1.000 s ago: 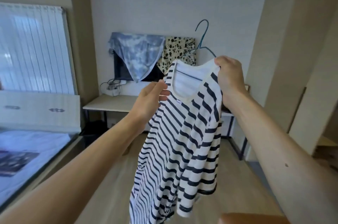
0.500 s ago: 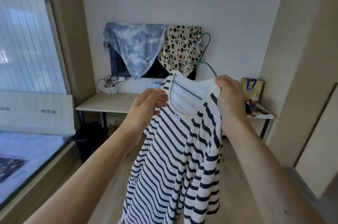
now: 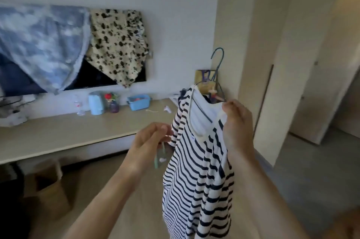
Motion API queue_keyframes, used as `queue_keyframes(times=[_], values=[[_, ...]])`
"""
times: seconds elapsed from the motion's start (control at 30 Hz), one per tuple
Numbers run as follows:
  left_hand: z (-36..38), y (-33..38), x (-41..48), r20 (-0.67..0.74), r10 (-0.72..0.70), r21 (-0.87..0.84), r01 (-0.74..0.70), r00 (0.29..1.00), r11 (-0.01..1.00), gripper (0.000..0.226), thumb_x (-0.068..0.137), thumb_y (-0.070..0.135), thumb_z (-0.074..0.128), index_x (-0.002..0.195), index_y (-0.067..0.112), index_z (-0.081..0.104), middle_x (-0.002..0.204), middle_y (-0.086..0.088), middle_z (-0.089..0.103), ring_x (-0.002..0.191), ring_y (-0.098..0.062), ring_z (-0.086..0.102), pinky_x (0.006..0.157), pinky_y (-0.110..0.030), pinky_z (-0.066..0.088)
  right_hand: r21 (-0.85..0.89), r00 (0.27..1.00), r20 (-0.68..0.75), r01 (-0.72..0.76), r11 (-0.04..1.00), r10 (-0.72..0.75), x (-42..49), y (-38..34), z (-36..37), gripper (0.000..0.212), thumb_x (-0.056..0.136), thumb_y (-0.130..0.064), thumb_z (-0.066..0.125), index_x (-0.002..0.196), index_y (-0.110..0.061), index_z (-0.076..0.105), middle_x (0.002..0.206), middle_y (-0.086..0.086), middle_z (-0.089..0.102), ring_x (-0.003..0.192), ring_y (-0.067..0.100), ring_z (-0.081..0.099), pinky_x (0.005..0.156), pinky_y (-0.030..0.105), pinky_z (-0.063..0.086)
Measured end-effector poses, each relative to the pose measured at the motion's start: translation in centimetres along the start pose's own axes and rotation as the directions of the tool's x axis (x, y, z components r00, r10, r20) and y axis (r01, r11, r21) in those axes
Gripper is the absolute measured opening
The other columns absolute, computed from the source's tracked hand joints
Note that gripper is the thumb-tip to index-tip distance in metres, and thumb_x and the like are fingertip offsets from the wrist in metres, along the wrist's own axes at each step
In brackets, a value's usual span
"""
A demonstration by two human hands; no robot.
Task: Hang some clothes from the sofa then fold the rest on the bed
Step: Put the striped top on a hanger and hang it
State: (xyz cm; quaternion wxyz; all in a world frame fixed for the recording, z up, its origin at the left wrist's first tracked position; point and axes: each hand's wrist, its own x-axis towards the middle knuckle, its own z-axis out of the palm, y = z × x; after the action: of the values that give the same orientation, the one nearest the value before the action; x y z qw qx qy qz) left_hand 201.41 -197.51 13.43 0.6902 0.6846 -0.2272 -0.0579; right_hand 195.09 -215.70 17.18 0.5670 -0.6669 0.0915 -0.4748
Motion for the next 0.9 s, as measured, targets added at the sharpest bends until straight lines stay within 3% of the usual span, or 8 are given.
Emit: queue_keyframes(times=[0.07,0.17,0.3,0.4,0.6,0.77,0.9], values=[[1.3,-1.2,3.7,0.046,-0.004,0.003,0.004,0.999,1.0,0.026,0.104,0.021,0.047,0.098,0.011,0.071,0.096,0.0,0.076,0.097,-0.018,0.07,0.091,-0.032,0.052,-0.038,0.998,-0.07,0.009,0.999,-0.011,2.4,1.8,0.1,0.03,0.085,-0.019,0.047,0.073,0.008,0.04,0.062,0.0,0.03,0.06,0.011,0.027,0.052,0.022,0.024],[4.1,-2.5,8.6,0.139,0.009,-0.017,-0.007,0.99,1.0,0.026,0.104,0.022,0.047,0.098,0.013,0.071,0.1,-0.001,0.075,0.101,-0.02,0.069,0.094,-0.035,0.049,-0.13,0.992,-0.125,0.009,0.991,-0.025,6.4,4.6,-0.5,0.028,0.095,-0.013,0.049,0.071,0.0,0.044,0.055,-0.012,0.033,0.055,0.006,0.028,0.052,0.019,0.026],[9.2,-4.7,15.2,0.241,0.018,-0.042,-0.009,0.97,0.999,0.026,0.103,0.024,0.049,0.099,0.015,0.072,0.101,0.0,0.076,0.101,-0.017,0.069,0.094,-0.035,0.049,-0.24,0.977,-0.206,0.005,0.971,-0.056,11.8,9.7,-2.2,0.028,0.1,-0.01,0.048,0.075,0.003,0.042,0.059,-0.008,0.032,0.056,0.007,0.028,0.053,0.021,0.027],[13.8,-6.6,20.6,0.316,0.032,-0.078,-0.008,0.948,0.997,0.024,0.102,0.024,0.051,0.103,0.012,0.072,0.104,-0.004,0.075,0.103,-0.021,0.069,0.093,-0.032,0.05,-0.259,0.961,-0.272,-0.023,0.966,-0.05,16.2,14.1,-4.2,0.03,0.101,-0.012,0.047,0.075,0.001,0.04,0.06,-0.007,0.031,0.059,0.01,0.029,0.055,0.024,0.027],[22.5,-8.7,31.2,0.402,0.051,-0.06,-0.03,0.914,0.998,0.026,0.104,0.028,0.049,0.105,0.014,0.07,0.106,0.0,0.074,0.105,-0.019,0.068,0.1,-0.039,0.049,-0.263,0.943,-0.333,-0.081,0.961,-0.012,25.2,20.1,-8.9,0.033,0.102,-0.013,0.046,0.071,-0.01,0.035,0.058,-0.011,0.029,0.054,0.005,0.026,0.05,0.017,0.026],[31.4,-9.6,39.3,0.473,0.048,-0.106,0.003,0.88,0.994,0.025,0.104,0.02,0.048,0.106,0.007,0.069,0.103,-0.004,0.075,0.103,-0.023,0.069,0.094,-0.041,0.049,-0.281,0.918,-0.396,-0.139,0.949,0.017,32.5,23.9,-13.9,0.035,0.103,-0.015,0.047,0.07,-0.014,0.034,0.058,-0.013,0.029,0.054,0.005,0.026,0.05,0.017,0.027],[39.0,-11.1,44.6,0.564,0.062,-0.124,0.011,0.824,0.992,0.024,0.104,0.021,0.047,0.102,0.013,0.069,0.101,-0.001,0.076,0.101,-0.02,0.069,0.093,-0.037,0.05,-0.322,0.91,-0.414,-0.182,0.929,0.035,37.7,26.9,-18.6,0.036,0.104,-0.018,0.048,0.07,-0.016,0.036,0.061,-0.006,0.03,0.057,0.009,0.028,0.056,0.024,0.029]])
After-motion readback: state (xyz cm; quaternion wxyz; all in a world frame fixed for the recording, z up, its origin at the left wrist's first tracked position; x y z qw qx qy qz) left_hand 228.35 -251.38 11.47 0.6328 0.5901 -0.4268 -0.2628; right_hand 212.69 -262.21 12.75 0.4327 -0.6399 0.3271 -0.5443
